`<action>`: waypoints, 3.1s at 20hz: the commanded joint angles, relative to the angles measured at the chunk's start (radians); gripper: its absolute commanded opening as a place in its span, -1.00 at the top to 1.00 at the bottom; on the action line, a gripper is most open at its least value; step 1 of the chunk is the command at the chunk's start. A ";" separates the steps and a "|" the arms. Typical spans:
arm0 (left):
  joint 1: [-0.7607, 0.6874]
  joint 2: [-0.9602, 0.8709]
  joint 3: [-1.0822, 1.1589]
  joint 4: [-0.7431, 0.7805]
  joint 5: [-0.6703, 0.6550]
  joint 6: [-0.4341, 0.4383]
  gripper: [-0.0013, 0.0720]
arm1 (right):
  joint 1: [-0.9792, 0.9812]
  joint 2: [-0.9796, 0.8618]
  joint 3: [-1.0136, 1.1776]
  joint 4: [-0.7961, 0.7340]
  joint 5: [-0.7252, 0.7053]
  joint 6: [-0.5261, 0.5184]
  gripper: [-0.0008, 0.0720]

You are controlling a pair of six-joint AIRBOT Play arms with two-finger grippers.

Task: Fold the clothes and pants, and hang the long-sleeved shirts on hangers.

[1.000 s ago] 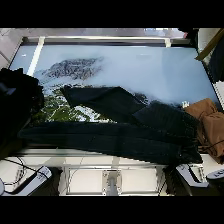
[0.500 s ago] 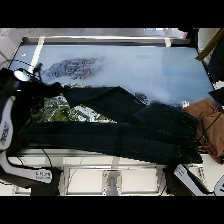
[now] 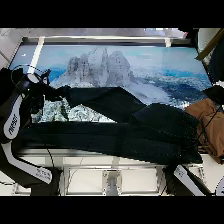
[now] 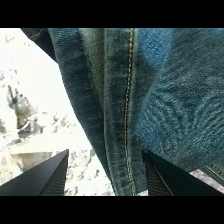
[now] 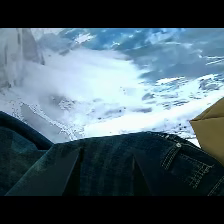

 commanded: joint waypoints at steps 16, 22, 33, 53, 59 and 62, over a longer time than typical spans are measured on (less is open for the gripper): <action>0.038 0.153 0.164 0.014 -0.021 -0.003 0.93 | 0.000 -0.075 -0.138 -0.417 0.035 0.112 -0.16; 0.126 0.251 0.171 0.015 -0.022 -0.050 0.93 | 0.000 -0.302 -0.162 -0.396 -0.043 0.185 -0.16; 0.195 0.185 0.176 0.086 -0.055 -0.163 0.94 | 0.003 -0.408 -0.162 -0.108 -0.150 0.035 0.09; 0.210 -0.049 0.301 0.079 0.312 -0.262 0.93 | 0.263 -0.604 0.024 -0.023 -0.665 0.209 0.88; 0.124 -0.095 0.326 -0.012 0.507 -0.094 -0.82 | 0.338 -0.635 0.031 -0.019 -0.780 0.301 0.47; 0.140 -0.055 0.359 0.064 0.421 -0.070 -0.79 | 0.322 -0.615 0.058 -0.034 -0.677 0.299 -0.04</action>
